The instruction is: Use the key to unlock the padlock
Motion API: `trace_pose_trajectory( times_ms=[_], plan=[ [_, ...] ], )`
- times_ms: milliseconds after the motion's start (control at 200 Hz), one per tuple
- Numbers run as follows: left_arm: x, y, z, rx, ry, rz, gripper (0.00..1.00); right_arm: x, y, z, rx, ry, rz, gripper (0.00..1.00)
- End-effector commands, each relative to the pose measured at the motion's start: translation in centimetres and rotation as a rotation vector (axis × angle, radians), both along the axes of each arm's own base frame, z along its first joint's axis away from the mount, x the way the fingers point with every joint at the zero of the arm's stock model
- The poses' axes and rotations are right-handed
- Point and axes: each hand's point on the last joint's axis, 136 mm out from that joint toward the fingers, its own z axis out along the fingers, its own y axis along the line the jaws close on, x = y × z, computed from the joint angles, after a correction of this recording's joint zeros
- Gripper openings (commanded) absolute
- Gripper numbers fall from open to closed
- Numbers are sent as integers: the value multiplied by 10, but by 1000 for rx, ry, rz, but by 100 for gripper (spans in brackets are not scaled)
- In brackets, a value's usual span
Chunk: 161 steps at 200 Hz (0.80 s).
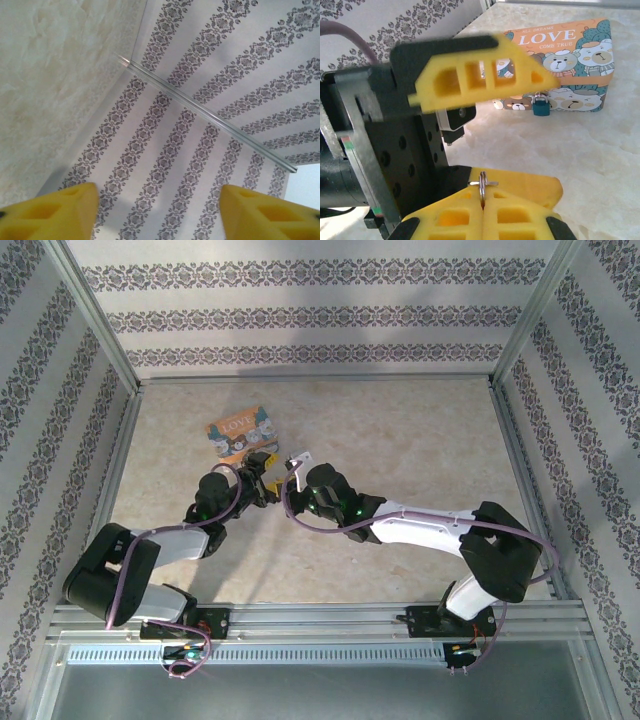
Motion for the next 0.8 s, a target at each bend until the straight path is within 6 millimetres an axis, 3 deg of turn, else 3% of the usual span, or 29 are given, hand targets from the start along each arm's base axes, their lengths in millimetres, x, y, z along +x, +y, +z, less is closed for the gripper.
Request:
trace_pose_trajectory(
  times_ms=[0, 450, 800],
  plan=[
    [-2, -2, 6, -29, -39, 10, 55, 4, -6, -4, 16, 4, -36, 0],
    [0, -13, -13, -60, -12, -6, 19, 2, -14, 3, 28, -12, -57, 0],
    [1, -28, -26, -108, -4, -24, 7, 2, -19, 1, 23, -13, -71, 0]
  ],
)
